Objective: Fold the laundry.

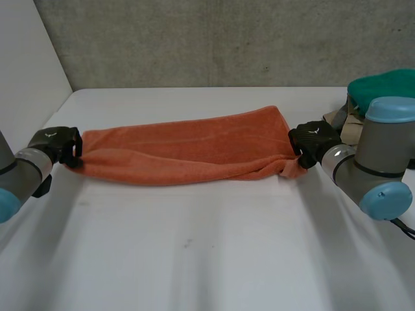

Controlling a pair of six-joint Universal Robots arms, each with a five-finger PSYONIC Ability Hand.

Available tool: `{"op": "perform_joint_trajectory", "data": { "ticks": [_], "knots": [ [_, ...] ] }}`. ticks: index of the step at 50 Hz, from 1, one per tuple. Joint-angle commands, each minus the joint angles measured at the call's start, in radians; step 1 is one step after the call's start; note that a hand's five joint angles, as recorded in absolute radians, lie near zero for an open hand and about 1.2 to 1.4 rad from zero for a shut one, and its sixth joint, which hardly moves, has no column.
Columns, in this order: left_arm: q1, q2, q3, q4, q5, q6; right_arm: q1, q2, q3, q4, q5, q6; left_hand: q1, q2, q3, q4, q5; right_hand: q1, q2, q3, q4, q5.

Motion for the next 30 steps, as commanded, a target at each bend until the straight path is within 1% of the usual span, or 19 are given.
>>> {"op": "perform_joint_trajectory", "data": {
  "ticks": [1,4,5,7,8,10,11,13,14,15,16,19,23,27,30],
  "knots": [
    [0.010,0.088,-0.079,-0.055,-0.038,0.009,-0.003,-0.044,0.006,0.167,-0.006,-0.035,0.241,0.200,0.214,0.202,0.239,0.260,0.214,0.206,0.199,0.232],
    [0.015,0.130,-0.125,-0.089,-0.040,0.064,-0.017,-0.072,0.011,0.259,-0.008,-0.092,0.241,0.200,0.214,0.202,0.239,0.260,0.214,0.206,0.199,0.232],
    [0.016,0.147,-0.150,-0.111,-0.043,0.113,-0.027,-0.078,0.013,0.296,-0.009,-0.129,0.241,0.200,0.214,0.202,0.239,0.260,0.214,0.206,0.199,0.232],
    [0.013,0.167,-0.174,-0.135,-0.047,0.170,-0.037,-0.083,0.013,0.331,-0.015,-0.173,0.241,0.200,0.214,0.202,0.239,0.260,0.214,0.206,0.199,0.232],
    [0.013,0.183,-0.200,-0.149,-0.049,0.231,-0.043,-0.084,0.014,0.363,-0.020,-0.222,0.241,0.200,0.214,0.202,0.239,0.260,0.214,0.206,0.199,0.232],
    [0.008,0.196,-0.216,-0.160,-0.043,0.288,-0.046,-0.084,0.020,0.382,-0.023,-0.253,0.241,0.200,0.214,0.202,0.239,0.260,0.214,0.206,0.199,0.232],
    [-0.002,0.203,-0.219,-0.157,-0.043,0.334,-0.043,-0.086,0.028,0.388,-0.025,-0.276,0.210,0.168,0.182,0.171,0.207,0.260,0.214,0.206,0.199,0.232],
    [-0.025,0.207,-0.214,-0.149,-0.049,0.372,-0.044,-0.084,0.034,0.382,-0.025,-0.284,-0.319,-0.361,-0.347,-0.358,-0.322,0.260,0.214,0.206,0.199,0.232],
    [-0.054,0.204,-0.201,-0.140,-0.050,0.395,-0.041,-0.084,0.040,0.368,-0.023,-0.284,-0.746,-0.788,-0.774,-0.785,-0.749,0.260,0.214,0.206,0.199,0.232],
    [-0.068,0.202,-0.191,-0.132,-0.052,0.400,-0.038,-0.083,0.045,0.361,-0.023,-0.284,-0.873,-0.914,-0.900,-0.912,-0.875,0.260,0.214,0.206,0.199,0.232],
    [-0.082,0.201,-0.182,-0.122,-0.053,0.398,-0.034,-0.081,0.048,0.351,-0.021,-0.282,-0.929,-0.971,-0.957,-0.968,-0.931,0.260,0.214,0.206,0.199,0.232],
    [-0.130,0.181,-0.124,-0.074,-0.076,0.368,-0.015,-0.084,0.062,0.312,-0.015,-0.275,-0.974,-1.015,-1.001,-1.013,-0.976,0.260,0.214,0.206,0.199,0.232],
    [-0.185,0.132,-0.023,-0.042,-0.119,0.303,-0.004,-0.092,0.079,0.273,-0.008,-0.264,-0.950,-0.992,-0.978,-0.989,-0.953,0.260,0.214,0.206,0.199,0.232],
    [-0.222,0.047,0.085,-0.068,-0.135,0.265,-0.001,-0.106,0.094,0.252,-0.006,-0.256,-0.827,-0.869,-0.855,-0.866,-0.829,0.260,0.214,0.206,0.199,0.232],
    [-0.235,-0.039,0.164,-0.134,-0.138,0.267,-0.003,-0.107,0.100,0.244,-0.006,-0.252,-0.710,-0.752,-0.737,-0.749,-0.712,0.260,0.214,0.206,0.199,0.232]
  ]
}}
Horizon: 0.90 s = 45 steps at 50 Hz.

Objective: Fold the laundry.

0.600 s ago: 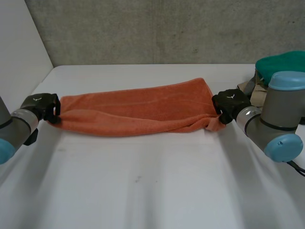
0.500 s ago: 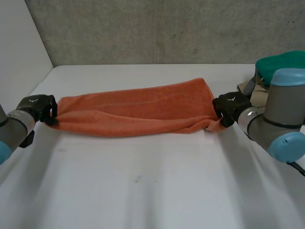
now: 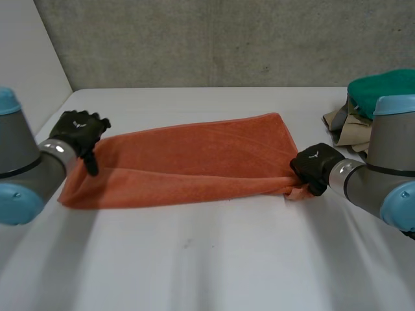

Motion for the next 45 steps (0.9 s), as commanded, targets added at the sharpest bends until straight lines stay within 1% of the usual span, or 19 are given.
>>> {"op": "perform_joint_trajectory", "data": {
  "ticks": [1,7,10,13,17,19,20,21,22,24,26,29,30,33,38,40,42,44,45],
  "knots": [
    [-0.046,-0.172,0.191,-0.094,-0.022,-0.043,0.001,-0.012,0.020,-0.031,0.003,0.015,0.241,0.236,0.241,0.242,0.237,0.260,0.214,0.206,0.198,0.228],
    [-0.041,-0.303,0.310,-0.210,-0.018,-0.042,-0.004,-0.007,0.025,-0.034,0.003,0.015,0.449,0.445,0.450,0.451,0.445,0.260,0.214,0.206,0.198,0.228],
    [-0.041,-0.327,0.330,-0.235,-0.021,-0.039,-0.008,-0.007,0.026,-0.035,0.001,0.015,0.456,0.451,0.456,0.457,0.452,0.260,0.214,0.206,0.198,0.228],
    [-0.038,-0.343,0.340,-0.244,-0.024,-0.033,-0.013,-0.006,0.026,-0.037,0.000,0.015,0.330,0.325,0.330,0.331,0.326,0.260,0.214,0.206,0.198,0.228],
    [-0.038,-0.347,0.340,-0.244,-0.024,-0.022,-0.016,-0.007,0.026,-0.038,0.000,0.015,0.359,0.354,0.359,0.360,0.355,0.260,0.214,0.206,0.198,0.228],
    [-0.038,-0.350,0.338,-0.242,-0.024,-0.020,-0.016,-0.007,0.026,-0.044,0.000,0.015,0.470,0.465,0.470,0.471,0.466,0.260,0.214,0.206,0.198,0.228],
    [-0.038,-0.350,0.338,-0.242,-0.024,-0.020,-0.016,-0.006,0.026,-0.045,0.001,0.015,0.572,0.568,0.573,0.574,0.568,0.260,0.214,0.206,0.198,0.228],
    [-0.038,-0.350,0.338,-0.242,-0.024,-0.019,-0.016,-0.006,0.025,-0.046,0.001,0.015,0.724,0.720,0.725,0.726,0.720,0.260,0.214,0.206,0.198,0.228],
    [-0.040,-0.346,0.338,-0.242,-0.029,-0.020,-0.016,-0.007,0.026,-0.046,0.003,0.015,1.110,1.105,1.110,1.111,1.105,0.260,0.214,0.206,0.198,0.228],
    [-0.040,-0.338,0.336,-0.242,-0.041,-0.026,-0.016,-0.007,0.025,-0.046,0.003,0.015,1.154,1.150,1.155,1.156,1.150,0.260,0.214,0.206,0.198,0.228],
    [-0.037,-0.297,0.320,-0.249,-0.071,-0.042,-0.022,-0.012,0.022,-0.046,0.003,0.014,1.154,1.150,1.155,1.156,1.150,0.260,0.214,0.206,0.198,0.228],
    [-0.038,-0.219,0.275,-0.229,-0.081,-0.069,-0.027,-0.018,0.017,-0.041,0.006,0.015,1.154,1.150,1.155,1.156,1.150,0.260,0.214,0.206,0.198,0.228],
    [-0.038,-0.162,0.243,-0.207,-0.069,-0.094,-0.030,-0.030,0.014,-0.037,0.007,0.017,1.154,1.150,1.155,1.156,1.150,0.260,0.214,0.206,0.198,0.228],
    [-0.038,-0.078,0.189,-0.180,-0.047,-0.135,-0.036,-0.056,0.005,-0.020,0.003,0.023,1.154,1.150,1.155,1.156,1.150,0.260,0.214,0.206,0.198,0.228],
    [-0.034,0.092,0.087,-0.158,0.017,-0.198,-0.056,-0.144,-0.040,0.072,-0.008,0.034,1.154,1.150,1.155,1.156,1.150,0.260,0.214,0.206,0.198,0.228],
    [-0.032,0.126,0.065,-0.164,0.039,-0.197,-0.057,-0.162,-0.053,0.122,-0.016,0.023,1.154,1.150,1.155,1.156,1.150,0.260,0.214,0.206,0.198,0.228],
    [-0.034,0.154,0.040,-0.199,0.065,-0.169,-0.065,-0.173,-0.075,0.225,-0.028,-0.020,1.154,1.150,1.155,1.156,1.150,0.260,0.214,0.206,0.198,0.228],
    [-0.035,0.156,0.025,-0.242,0.076,-0.133,-0.074,-0.165,-0.087,0.299,-0.034,-0.067,1.154,1.150,1.155,1.156,1.150,0.260,0.214,0.206,0.198,0.228],
    [-0.032,0.148,0.017,-0.276,0.080,-0.087,-0.077,-0.150,-0.098,0.360,-0.031,-0.125,1.154,1.150,1.155,1.156,1.150,0.260,0.214,0.206,0.198,0.228]
  ]
}}
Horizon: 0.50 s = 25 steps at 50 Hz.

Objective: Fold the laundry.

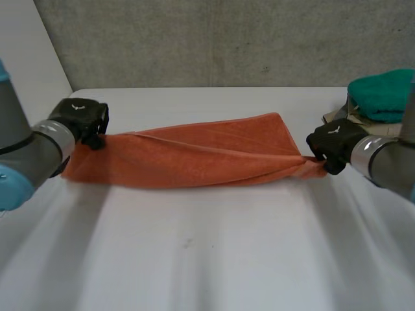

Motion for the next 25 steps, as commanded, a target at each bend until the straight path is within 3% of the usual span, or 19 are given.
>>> {"op": "perform_joint_trajectory", "data": {
  "ticks": [1,5,9,15,20,23,25],
  "knots": [
    [0.004,0.051,-0.072,-0.125,0.062,0.117,-0.023,-0.004,-0.065,0.287,-0.018,-0.172,0.234,0.201,0.210,0.202,0.258,0.260,0.214,0.206,0.197,0.228],
    [0.009,-0.027,-0.058,-0.127,0.043,0.188,-0.012,0.061,-0.118,0.292,0.002,-0.274,0.234,0.201,0.210,0.202,0.258,0.260,0.214,0.206,0.197,0.228],
    [0.010,-0.127,0.057,-0.009,0.004,0.171,0.011,0.141,-0.201,0.136,0.062,-0.232,0.234,0.201,0.210,0.202,0.258,0.260,0.214,0.206,0.197,0.228],
    [-0.013,-0.150,0.298,0.208,-0.041,-0.048,0.034,0.147,-0.348,-0.220,0.114,-0.153,0.234,0.201,0.210,0.202,0.258,0.260,0.214,0.206,0.197,0.228],
    [-0.014,-0.066,0.419,0.505,-0.070,-0.295,0.031,0.064,-0.396,-0.659,0.101,-0.010,0.234,0.201,0.210,0.202,0.258,0.260,0.214,0.206,0.197,0.228],
    [-0.017,-0.037,0.427,0.576,-0.069,-0.306,0.023,0.044,-0.379,-0.826,0.070,0.085,0.234,0.201,0.210,0.202,0.258,0.260,0.214,0.206,0.197,0.228],
    [-0.017,-0.020,0.422,0.559,-0.055,-0.288,0.018,0.041,-0.358,-0.900,-0.003,0.162,0.234,0.201,0.210,0.202,0.258,0.260,0.214,0.206,0.197,0.228]
  ]
}}
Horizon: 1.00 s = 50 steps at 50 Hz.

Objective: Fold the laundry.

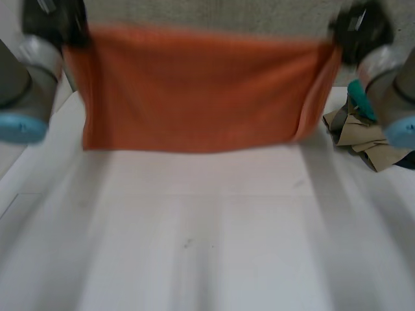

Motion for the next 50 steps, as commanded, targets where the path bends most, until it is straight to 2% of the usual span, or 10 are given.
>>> {"op": "perform_joint_trajectory", "data": {
  "ticks": [1,9,18,24,25,28,33,37,42,50],
  "knots": [
    [-0.006,0.084,0.043,0.152,0.010,-0.088,-0.020,-0.058,0.030,-0.392,-0.136,0.235,0.234,0.199,0.206,0.201,0.258,0.260,0.214,0.204,0.195,0.213],
    [-0.010,0.104,-0.170,0.041,0.027,-0.067,-0.045,-0.061,0.174,-0.263,-0.292,0.234,0.234,0.199,0.206,0.201,0.258,0.260,0.214,0.204,0.195,0.213],
    [0.027,0.080,-0.567,0.162,0.074,-0.004,-0.172,-0.022,0.544,-0.242,-0.548,0.159,0.234,0.199,0.206,0.201,0.258,0.260,0.214,0.204,0.195,0.213],
    [0.028,0.042,-0.661,0.210,0.116,0.054,-0.223,0.027,0.695,-0.295,-0.691,0.029,0.234,0.199,0.206,0.201,0.258,0.260,0.214,0.204,0.195,0.213],
    [0.028,0.042,-0.669,0.210,0.123,0.059,-0.226,0.034,0.711,-0.304,-0.703,-0.002,0.234,0.199,0.206,0.201,0.258,0.146,0.100,0.091,0.082,0.100],
    [0.024,0.046,-0.670,0.210,0.126,0.064,-0.221,0.033,0.724,-0.303,-0.696,-0.031,0.234,0.199,0.206,0.201,0.258,-0.297,-0.343,-0.353,-0.362,-0.344],
    [0.016,0.092,-0.669,0.205,0.113,0.053,-0.209,-0.011,0.731,-0.280,-0.569,0.019,0.234,0.199,0.206,0.201,0.258,-0.550,-0.597,-0.606,-0.615,-0.597],
    [0.019,0.137,-0.669,0.193,0.105,0.036,-0.177,-0.108,0.750,-0.239,-0.417,0.195,0.234,0.199,0.206,0.201,0.258,-0.700,-0.746,-0.755,-0.765,-0.747],
    [0.027,0.161,-0.666,0.170,0.109,0.027,-0.178,-0.237,0.748,-0.153,-0.305,0.416,0.234,0.199,0.206,0.201,0.258,-0.736,-0.782,-0.791,-0.800,-0.782],
    [0.042,0.163,-0.641,0.136,0.103,0.021,-0.181,-0.323,0.689,0.128,-0.286,0.653,0.234,0.199,0.206,0.201,0.258,-0.278,-0.324,-0.333,-0.342,-0.324]
  ]
}}
